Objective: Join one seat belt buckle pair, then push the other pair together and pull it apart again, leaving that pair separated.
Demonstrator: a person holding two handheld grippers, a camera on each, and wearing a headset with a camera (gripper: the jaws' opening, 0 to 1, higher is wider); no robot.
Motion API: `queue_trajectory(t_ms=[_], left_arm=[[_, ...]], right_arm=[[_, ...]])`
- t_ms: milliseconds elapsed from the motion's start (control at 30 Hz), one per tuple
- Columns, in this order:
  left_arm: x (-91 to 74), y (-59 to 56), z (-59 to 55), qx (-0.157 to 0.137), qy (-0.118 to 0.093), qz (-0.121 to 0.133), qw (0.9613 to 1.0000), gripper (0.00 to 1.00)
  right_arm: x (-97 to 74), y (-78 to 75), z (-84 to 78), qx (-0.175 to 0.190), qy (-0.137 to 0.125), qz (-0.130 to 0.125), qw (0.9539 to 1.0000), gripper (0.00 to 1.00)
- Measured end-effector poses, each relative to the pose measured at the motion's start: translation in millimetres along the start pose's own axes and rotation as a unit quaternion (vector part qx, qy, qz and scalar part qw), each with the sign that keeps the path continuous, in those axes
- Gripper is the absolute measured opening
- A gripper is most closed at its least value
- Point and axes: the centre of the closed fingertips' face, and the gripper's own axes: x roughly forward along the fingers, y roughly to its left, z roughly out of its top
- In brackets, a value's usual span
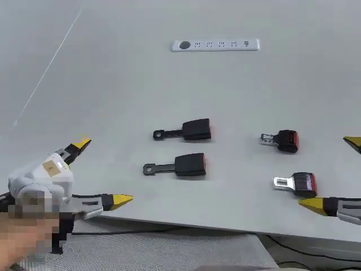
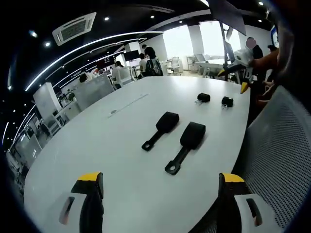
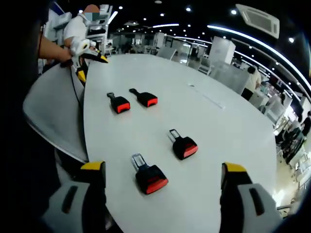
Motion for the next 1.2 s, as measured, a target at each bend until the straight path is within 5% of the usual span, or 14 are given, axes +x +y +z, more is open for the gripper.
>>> queue_trajectory(t_ms=[1200], left_arm=[[0.7, -6.9, -2.7, 0.015, 0.009, -0.007, 0.9998, 1.0]], right_arm=[[-8.4, 2.9, -11.6, 0.004, 0.013, -0.011, 0.9998, 0.97]])
